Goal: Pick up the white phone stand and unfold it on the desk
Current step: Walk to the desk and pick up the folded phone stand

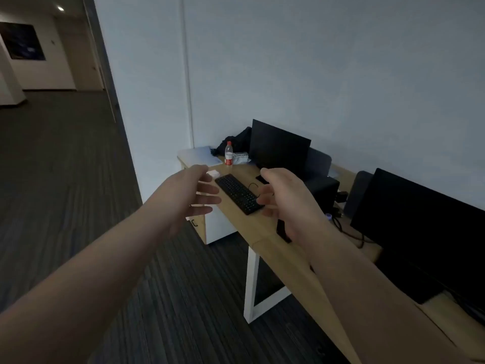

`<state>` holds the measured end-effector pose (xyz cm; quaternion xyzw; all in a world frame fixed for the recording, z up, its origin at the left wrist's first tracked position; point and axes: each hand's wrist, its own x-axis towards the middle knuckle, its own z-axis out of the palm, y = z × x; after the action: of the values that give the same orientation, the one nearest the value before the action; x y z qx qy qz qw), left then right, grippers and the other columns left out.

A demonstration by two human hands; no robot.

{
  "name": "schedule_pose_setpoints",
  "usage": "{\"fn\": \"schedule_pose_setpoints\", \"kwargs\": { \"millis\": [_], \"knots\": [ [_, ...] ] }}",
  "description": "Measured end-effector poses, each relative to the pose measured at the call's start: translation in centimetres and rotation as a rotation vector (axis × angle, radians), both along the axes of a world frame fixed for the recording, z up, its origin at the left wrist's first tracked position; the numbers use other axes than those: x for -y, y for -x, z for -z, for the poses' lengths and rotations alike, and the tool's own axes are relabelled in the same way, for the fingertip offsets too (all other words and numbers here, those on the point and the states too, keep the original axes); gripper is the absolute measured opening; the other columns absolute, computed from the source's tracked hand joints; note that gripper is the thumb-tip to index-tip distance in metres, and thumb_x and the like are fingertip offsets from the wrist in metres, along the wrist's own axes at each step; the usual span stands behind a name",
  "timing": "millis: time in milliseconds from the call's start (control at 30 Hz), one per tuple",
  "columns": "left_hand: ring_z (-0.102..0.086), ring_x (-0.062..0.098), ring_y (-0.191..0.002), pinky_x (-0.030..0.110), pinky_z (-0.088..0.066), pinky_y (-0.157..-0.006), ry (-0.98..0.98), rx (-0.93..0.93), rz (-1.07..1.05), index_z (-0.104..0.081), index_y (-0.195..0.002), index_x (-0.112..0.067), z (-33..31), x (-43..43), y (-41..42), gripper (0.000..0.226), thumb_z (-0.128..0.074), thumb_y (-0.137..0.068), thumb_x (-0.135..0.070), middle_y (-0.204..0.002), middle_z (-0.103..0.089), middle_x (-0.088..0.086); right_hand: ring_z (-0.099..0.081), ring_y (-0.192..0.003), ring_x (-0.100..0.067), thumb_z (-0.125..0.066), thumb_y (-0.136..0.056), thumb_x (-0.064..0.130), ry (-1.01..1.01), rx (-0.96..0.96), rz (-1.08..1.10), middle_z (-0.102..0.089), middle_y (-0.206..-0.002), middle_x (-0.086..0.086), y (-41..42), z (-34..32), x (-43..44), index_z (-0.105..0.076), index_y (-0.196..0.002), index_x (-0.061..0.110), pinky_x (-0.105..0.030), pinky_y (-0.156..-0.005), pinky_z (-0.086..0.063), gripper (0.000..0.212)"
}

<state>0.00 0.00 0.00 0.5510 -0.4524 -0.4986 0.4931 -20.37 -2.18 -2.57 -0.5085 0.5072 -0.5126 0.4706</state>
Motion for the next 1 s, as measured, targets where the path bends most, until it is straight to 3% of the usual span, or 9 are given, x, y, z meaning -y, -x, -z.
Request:
{"fn": "schedule_pose_setpoints", "kwargs": {
  "millis": [200, 400, 567, 700, 800, 1000],
  "knots": [
    [-0.077, 0.033, -0.096, 0.041, -0.059, -0.083, -0.046, -0.042, -0.019, -0.068, -0.115, -0.005, -0.1, 6.4, -7.2, 0.035, -0.051, -0.105, -0.034, -0.117, -0.076, 0.022, -0.068, -0.082, -0.016, -0.062, -0.094, 0.043, 0.004, -0.008, 0.075, -0.068, -0.099, -0.004, -6.6, -0.8, 6.7, -0.065, -0.097, 0.036, -0.029, -0.06, -0.054, 0.008],
    [-0.076, 0.036, -0.103, 0.041, -0.059, -0.083, -0.038, -0.019, -0.04, -0.066, -0.123, -0.001, -0.8, 13.1, -14.3, 0.04, -0.051, -0.104, -0.033, -0.117, -0.076, 0.023, -0.067, -0.081, -0.017, -0.063, -0.092, 0.04, 0.011, 0.016, 0.115, -0.069, -0.098, -0.005, -12.4, -1.3, 13.2, -0.067, -0.096, 0.033, -0.031, -0.061, -0.052, 0.009],
    [-0.075, 0.032, -0.093, 0.04, -0.059, -0.081, -0.056, -0.048, -0.039, -0.065, -0.123, -0.001, -0.9, 18.2, -17.3, 0.038, -0.051, -0.106, -0.032, -0.116, -0.075, 0.022, -0.066, -0.078, -0.016, -0.065, -0.09, 0.044, 0.004, 0.016, 0.122, -0.069, -0.096, -0.004, -15.2, -1.6, 18.1, -0.069, -0.096, 0.033, -0.03, -0.06, -0.052, 0.013],
    [-0.076, 0.029, -0.087, 0.038, -0.059, -0.077, -0.066, -0.048, -0.048, -0.067, -0.111, -0.004, 0.2, 23.5, -19.2, 0.031, -0.051, -0.106, -0.031, -0.111, -0.076, 0.021, -0.068, -0.079, -0.015, -0.063, -0.094, 0.044, -0.017, 0.001, 0.138, -0.07, -0.097, -0.003, -17.1, -0.5, 23.5, -0.069, -0.099, 0.034, -0.027, -0.057, -0.053, 0.013],
    [-0.077, 0.031, -0.093, 0.039, -0.06, -0.079, -0.067, -0.032, -0.07, -0.066, -0.112, -0.004, 0.9, 28.3, -20.4, 0.032, -0.051, -0.106, -0.031, -0.111, -0.076, 0.02, -0.069, -0.082, -0.015, -0.062, -0.097, 0.041, -0.037, -0.006, 0.145, -0.069, -0.1, -0.004, -18.4, 0.7, 28.3, -0.067, -0.104, 0.033, -0.026, -0.057, -0.055, 0.012],
    [-0.076, 0.036, -0.103, 0.041, -0.059, -0.083, -0.044, 0.035, -0.057, -0.066, -0.119, -0.004, 0.0, 39.0, -21.9, 0.034, -0.052, -0.106, -0.031, -0.115, -0.075, 0.02, -0.068, -0.088, -0.019, -0.06, -0.098, 0.036, -0.022, 0.018, 0.128, -0.07, -0.108, -0.009, -20.8, 0.4, 39.2, -0.069, -0.11, 0.027, -0.033, -0.069, -0.059, 0.018]
  ]
}}
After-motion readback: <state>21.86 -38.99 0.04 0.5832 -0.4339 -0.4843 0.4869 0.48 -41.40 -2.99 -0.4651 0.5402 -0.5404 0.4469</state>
